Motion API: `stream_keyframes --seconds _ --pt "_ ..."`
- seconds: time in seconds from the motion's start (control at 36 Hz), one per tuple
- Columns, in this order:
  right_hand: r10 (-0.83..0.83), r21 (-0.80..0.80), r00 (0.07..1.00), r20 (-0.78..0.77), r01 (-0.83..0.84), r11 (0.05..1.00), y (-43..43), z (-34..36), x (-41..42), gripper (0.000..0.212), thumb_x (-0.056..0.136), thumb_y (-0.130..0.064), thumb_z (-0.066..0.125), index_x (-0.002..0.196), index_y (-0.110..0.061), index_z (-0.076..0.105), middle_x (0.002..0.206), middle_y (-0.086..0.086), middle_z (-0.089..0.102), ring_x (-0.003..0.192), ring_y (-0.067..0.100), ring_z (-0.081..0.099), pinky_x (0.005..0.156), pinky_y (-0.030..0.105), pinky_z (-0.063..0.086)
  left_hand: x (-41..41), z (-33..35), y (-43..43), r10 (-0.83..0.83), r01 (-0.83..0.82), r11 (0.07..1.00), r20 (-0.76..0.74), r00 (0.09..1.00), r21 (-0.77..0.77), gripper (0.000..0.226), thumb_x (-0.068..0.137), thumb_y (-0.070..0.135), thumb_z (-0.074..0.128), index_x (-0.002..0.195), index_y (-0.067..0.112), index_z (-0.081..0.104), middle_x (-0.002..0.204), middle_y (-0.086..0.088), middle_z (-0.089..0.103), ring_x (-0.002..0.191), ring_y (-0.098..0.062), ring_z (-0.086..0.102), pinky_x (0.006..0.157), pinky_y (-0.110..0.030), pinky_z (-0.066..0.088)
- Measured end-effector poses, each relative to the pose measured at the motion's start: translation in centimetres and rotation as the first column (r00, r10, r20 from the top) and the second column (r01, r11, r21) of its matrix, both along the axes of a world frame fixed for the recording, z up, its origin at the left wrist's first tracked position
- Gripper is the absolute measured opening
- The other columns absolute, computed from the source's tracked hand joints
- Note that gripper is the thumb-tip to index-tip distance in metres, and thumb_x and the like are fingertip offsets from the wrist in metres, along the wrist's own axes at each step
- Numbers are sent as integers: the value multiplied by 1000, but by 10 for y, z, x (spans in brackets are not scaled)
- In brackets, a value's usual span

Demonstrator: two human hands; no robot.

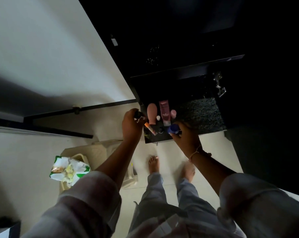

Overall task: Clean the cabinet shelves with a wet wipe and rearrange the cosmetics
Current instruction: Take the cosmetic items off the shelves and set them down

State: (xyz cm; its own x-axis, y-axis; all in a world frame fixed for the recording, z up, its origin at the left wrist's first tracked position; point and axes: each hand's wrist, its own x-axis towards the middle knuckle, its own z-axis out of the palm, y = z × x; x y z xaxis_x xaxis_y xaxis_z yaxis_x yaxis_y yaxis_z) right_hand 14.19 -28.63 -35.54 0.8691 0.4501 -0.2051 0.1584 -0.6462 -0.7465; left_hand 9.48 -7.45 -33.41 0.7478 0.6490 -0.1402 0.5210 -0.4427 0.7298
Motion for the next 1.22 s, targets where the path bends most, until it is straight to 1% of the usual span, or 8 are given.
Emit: stream_keyframes --seconds 0.08,0.19,0.47,0.61,0.69,1.03,1.11,1.22 --pt "-10 -16 1000 25 11 1000 2 -2 1 33 81 -20 76 112 -13 65 115 11 61 99 34 64 79 41 55 10 -4 3 -58 59 998 -50 997 17 21 79 7 68 99 9 64 98 -7 61 89 -21 60 74 -29 52" --pt "-35 -46 998 44 37 998 7 -4 2 38 81 -25 76 115 -13 64 116 11 61 98 35 64 78 38 54 21 -13 8 -80 86 995 -105 991 54 21 80 9 69 100 10 64 99 -7 61 88 -21 58 68 -19 38" --pt "-65 -79 995 71 71 994 16 -5 0 46 79 -31 79 114 -9 60 114 13 61 96 34 64 73 37 53 36 -22 14 -146 157 986 -185 972 48 29 84 9 68 112 9 64 109 -11 60 94 -24 59 78 -26 47" --pt "-72 -96 995 71 79 992 19 -5 -1 53 81 -36 76 123 -11 57 119 12 61 104 34 63 78 38 54 38 -25 16 -160 173 984 -209 965 45 29 84 11 69 113 8 63 109 -11 60 92 -22 58 74 -23 42" --pt "-78 -106 993 91 87 991 19 -4 -2 47 80 -36 76 118 -14 59 114 10 63 101 34 62 73 36 53 38 -27 17 -163 173 984 -204 965 33 30 84 12 69 112 9 63 108 -10 60 93 -22 58 73 -20 37" --pt "-76 -85 997 30 79 993 18 -10 1 45 74 -31 81 111 -16 61 112 9 61 97 32 62 72 27 43 37 -39 26 -140 116 987 -228 964 -115 69 76 18 79 132 5 42 118 -14 61 106 -29 61 74 -27 42" --pt "-70 -79 997 29 72 994 16 -9 0 47 73 -33 82 111 -15 60 112 9 60 98 31 60 72 28 44 35 -39 27 -144 118 985 -239 960 -123 83 74 19 81 141 5 34 125 -16 57 114 -30 57 80 -28 43" --pt "-52 -55 998 24 53 997 12 -1 -2 55 72 -36 83 115 -15 57 114 7 60 102 30 60 74 37 53 31 -35 27 -163 142 985 -250 954 -99 95 73 25 82 147 5 26 137 -17 50 125 -33 49 94 -32 43"
